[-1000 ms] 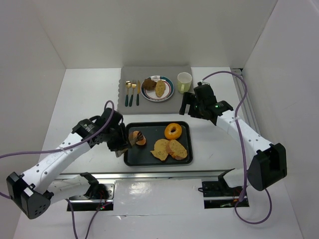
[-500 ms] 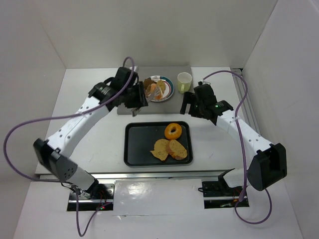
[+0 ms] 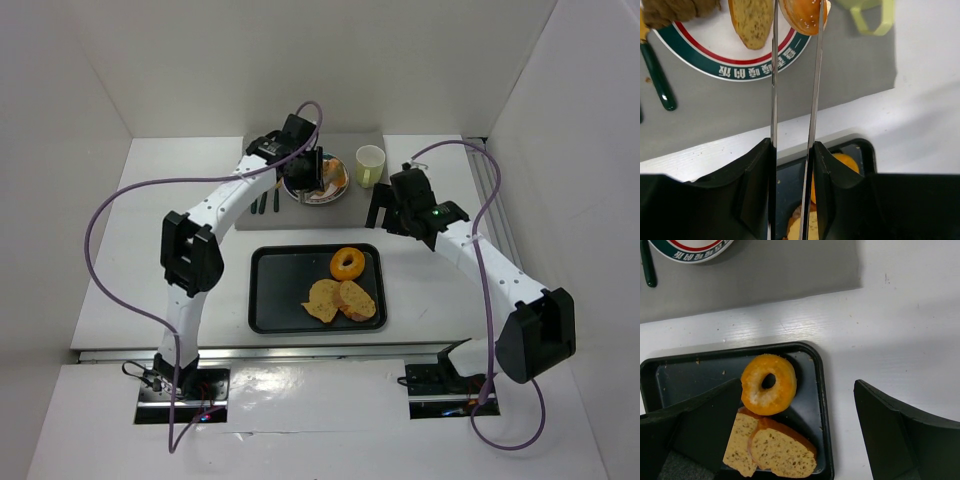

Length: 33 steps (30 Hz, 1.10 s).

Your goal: Place the bread

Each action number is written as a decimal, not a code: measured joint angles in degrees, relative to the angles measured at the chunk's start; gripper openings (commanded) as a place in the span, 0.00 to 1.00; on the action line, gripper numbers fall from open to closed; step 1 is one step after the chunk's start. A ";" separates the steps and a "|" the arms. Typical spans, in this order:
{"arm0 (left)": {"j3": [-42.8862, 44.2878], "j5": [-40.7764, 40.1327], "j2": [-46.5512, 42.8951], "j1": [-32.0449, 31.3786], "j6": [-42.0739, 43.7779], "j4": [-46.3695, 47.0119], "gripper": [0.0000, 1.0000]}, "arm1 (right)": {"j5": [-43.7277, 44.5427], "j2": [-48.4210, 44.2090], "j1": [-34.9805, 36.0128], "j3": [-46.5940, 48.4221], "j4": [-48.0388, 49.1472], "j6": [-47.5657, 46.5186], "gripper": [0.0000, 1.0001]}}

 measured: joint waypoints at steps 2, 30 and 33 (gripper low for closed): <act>0.00 0.26 1.75 0.00 0.46 -0.44 0.44 | 0.20 0.00 -0.22 0.00 0.00 0.00 1.00; -8.68 -8.24 -19.17 2.25 3.48 -0.04 0.57 | -0.20 -0.85 -0.83 0.00 0.00 0.00 1.00; -17.97 -10.12 -26.58 7.80 3.98 0.76 0.57 | -0.92 -0.85 -0.85 0.00 0.04 0.00 1.00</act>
